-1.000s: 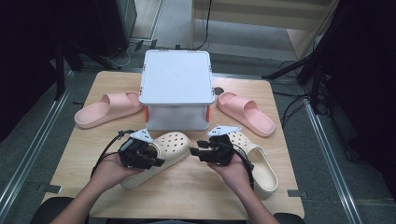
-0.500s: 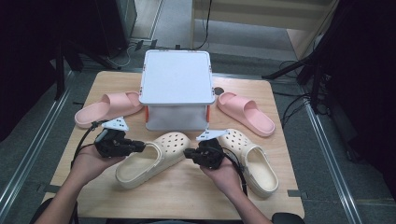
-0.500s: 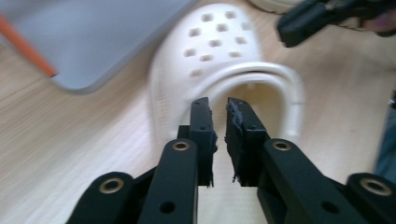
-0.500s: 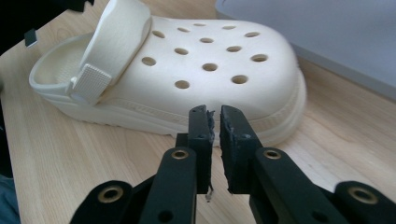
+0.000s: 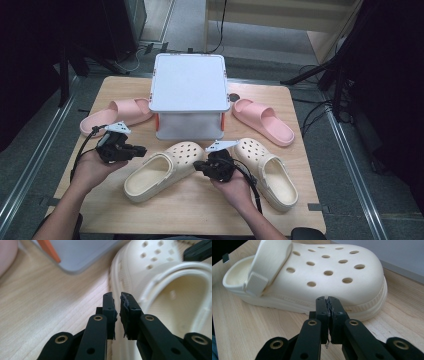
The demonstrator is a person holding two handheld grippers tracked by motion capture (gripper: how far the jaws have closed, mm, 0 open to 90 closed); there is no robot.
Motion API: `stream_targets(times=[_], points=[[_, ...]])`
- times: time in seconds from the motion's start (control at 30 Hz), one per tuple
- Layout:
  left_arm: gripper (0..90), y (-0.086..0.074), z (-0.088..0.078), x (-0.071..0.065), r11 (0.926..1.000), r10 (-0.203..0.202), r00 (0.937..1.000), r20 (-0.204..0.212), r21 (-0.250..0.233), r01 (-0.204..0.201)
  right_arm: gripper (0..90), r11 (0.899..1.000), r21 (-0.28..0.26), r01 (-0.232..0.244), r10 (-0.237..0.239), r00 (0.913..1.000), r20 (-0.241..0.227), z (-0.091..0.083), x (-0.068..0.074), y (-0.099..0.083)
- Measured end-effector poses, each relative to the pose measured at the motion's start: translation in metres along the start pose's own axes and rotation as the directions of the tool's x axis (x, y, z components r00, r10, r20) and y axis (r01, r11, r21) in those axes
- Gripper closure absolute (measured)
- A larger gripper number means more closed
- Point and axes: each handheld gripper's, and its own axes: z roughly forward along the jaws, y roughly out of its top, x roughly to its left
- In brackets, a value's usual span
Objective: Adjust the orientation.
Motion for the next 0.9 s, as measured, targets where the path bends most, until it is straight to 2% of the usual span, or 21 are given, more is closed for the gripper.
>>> stream_targets(times=[0.1, 0.17, 0.23, 0.47, 0.57, 0.6, 0.73, 0.9], points=[[81.6, -0.002, 0.011, 0.0, 0.9985, -0.004, 0.9999, 0.016, 0.055, 0.003, 87.5, 1.0, 0.013, 0.01, -0.01, 0.9999, 0.007, 0.003, 0.001, -0.001], [82.9, -0.002, 0.015, -0.004, 0.9969, 0.007, 1.0, -0.003, 0.078, -0.007, 87.5, 1.0, 0.021, 0.014, -0.014, 0.9998, 0.013, 0.004, 0.001, -0.001], [83.4, -0.002, 0.014, -0.007, 0.9969, 0.021, 0.9997, -0.009, 0.076, -0.02, 87.6, 1.0, 0.019, 0.016, -0.016, 0.9998, 0.014, 0.005, 0.001, -0.001], [83.9, -0.007, 0.015, -0.01, 0.997, 0.007, 1.0, 0.004, 0.077, -0.007, 87.9, 1.0, 0.015, 0.02, -0.02, 0.9995, 0.025, 0.007, 0.001, 0.0], [85.0, -0.008, 0.02, -0.016, 0.9966, 0.006, 0.9998, 0.019, 0.082, -0.008, 87.9, 1.0, 0.01, 0.017, -0.017, 0.9997, 0.017, 0.008, -0.001, 0.001], [85.5, -0.009, 0.021, -0.02, 0.996, 0.019, 0.9997, 0.015, 0.087, -0.02, 87.9, 1.0, 0.009, 0.014, -0.014, 0.9998, 0.017, 0.008, -0.001, 0.001], [84.1, -0.012, 0.023, -0.029, 0.9963, 0.028, 0.9979, 0.059, 0.08, -0.033, 87.8, 1.0, 0.012, 0.01, -0.01, 0.9993, 0.035, 0.009, -0.003, 0.004], [83.1, -0.016, 0.024, -0.039, 0.9964, 0.027, 0.9977, 0.062, 0.079, -0.032, 87.4, 1.0, 0.014, -0.001, 0.0, 0.9994, 0.034, 0.012, -0.009, 0.009]])
